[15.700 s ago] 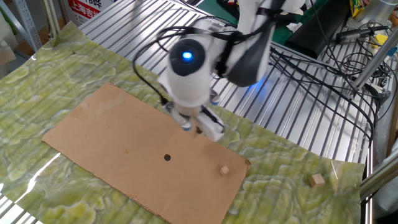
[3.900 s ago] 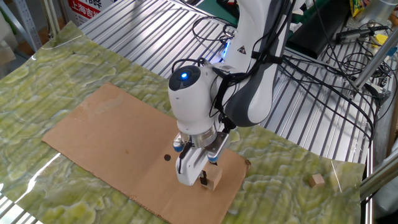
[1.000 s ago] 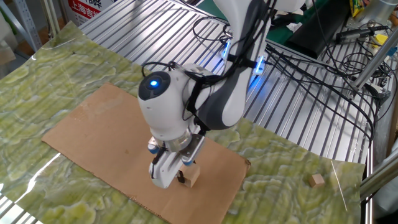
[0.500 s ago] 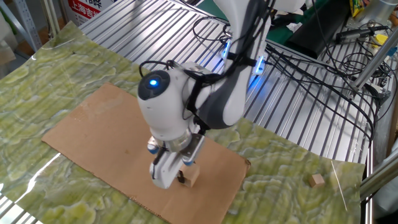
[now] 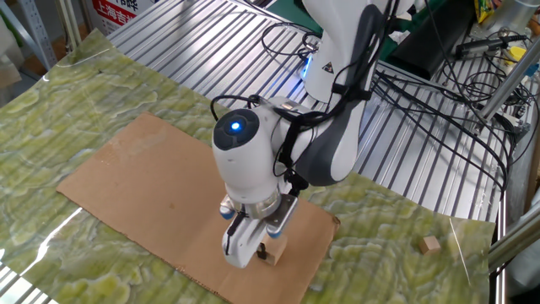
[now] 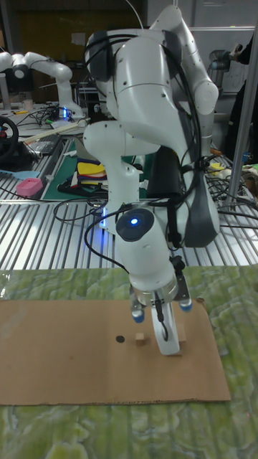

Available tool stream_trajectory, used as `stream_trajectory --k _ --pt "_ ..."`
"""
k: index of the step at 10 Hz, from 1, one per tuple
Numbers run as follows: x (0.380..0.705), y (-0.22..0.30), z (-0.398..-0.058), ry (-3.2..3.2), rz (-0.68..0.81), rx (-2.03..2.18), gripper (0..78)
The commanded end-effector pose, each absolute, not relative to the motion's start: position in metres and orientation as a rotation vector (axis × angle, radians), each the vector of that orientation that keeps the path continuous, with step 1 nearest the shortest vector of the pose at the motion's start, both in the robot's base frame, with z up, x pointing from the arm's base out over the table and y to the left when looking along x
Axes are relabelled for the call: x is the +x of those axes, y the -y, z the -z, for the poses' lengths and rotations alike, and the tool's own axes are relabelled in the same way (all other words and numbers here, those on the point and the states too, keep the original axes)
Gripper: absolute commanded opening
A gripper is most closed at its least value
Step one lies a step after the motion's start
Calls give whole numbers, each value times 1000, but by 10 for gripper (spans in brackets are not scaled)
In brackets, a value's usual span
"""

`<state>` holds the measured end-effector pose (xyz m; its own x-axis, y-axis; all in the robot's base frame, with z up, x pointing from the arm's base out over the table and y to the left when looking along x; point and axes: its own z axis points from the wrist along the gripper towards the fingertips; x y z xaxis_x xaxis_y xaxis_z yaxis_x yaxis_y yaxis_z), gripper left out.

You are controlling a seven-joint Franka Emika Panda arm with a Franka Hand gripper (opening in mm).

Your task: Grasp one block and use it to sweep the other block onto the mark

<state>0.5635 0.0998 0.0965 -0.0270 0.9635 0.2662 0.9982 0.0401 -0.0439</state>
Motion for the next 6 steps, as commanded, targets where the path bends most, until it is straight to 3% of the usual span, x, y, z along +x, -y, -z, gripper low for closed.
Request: stream_trajectory --k 1,6 --pt "570 -74 -99 2109 182 -2048 11" --pt "570 -60 -103 2152 136 -2010 11"
